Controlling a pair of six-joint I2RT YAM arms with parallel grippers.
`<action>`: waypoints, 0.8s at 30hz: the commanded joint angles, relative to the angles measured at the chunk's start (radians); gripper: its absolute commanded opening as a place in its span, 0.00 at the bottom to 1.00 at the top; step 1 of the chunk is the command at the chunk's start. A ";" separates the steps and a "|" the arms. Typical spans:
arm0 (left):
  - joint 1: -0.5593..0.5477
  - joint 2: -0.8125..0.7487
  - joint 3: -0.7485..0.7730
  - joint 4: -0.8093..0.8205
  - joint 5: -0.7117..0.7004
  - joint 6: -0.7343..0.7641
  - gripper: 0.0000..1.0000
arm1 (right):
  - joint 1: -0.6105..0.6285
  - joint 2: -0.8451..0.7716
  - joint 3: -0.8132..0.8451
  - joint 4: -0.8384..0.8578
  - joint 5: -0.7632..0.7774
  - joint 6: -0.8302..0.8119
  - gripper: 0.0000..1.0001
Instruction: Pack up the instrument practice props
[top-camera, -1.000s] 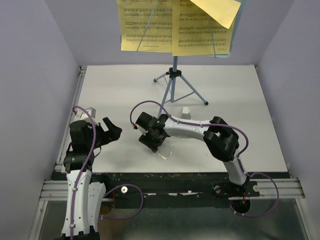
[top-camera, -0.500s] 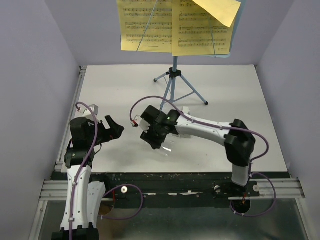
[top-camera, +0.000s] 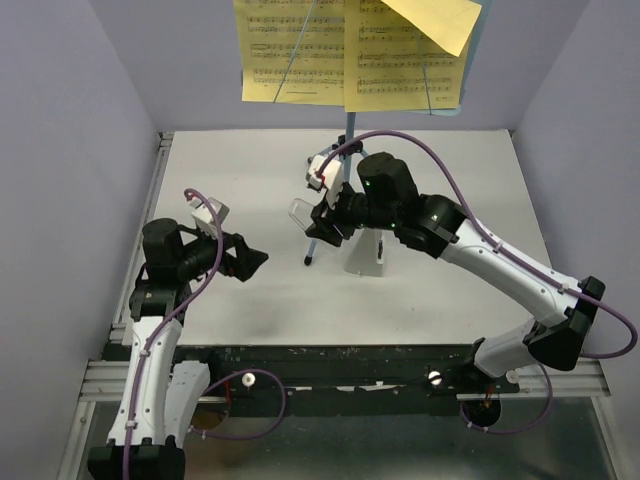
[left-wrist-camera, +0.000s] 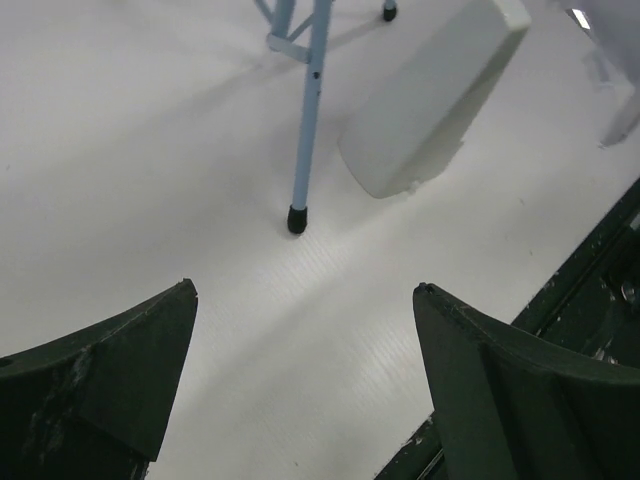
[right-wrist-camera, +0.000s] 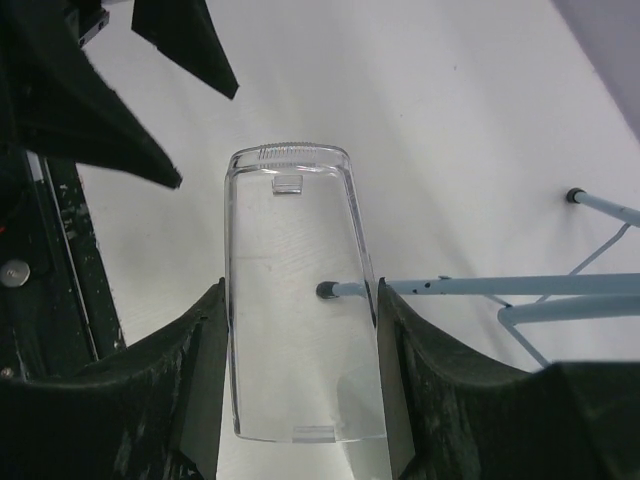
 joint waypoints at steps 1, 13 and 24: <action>-0.145 0.049 0.104 -0.001 0.111 0.247 0.99 | -0.015 0.019 0.034 0.129 -0.025 0.033 0.00; -0.402 0.274 0.190 0.324 0.002 0.223 0.99 | -0.149 -0.052 -0.050 0.325 -0.031 0.125 0.00; -0.517 0.377 0.300 0.465 -0.101 0.176 0.99 | -0.147 0.101 0.075 0.378 0.020 0.167 0.00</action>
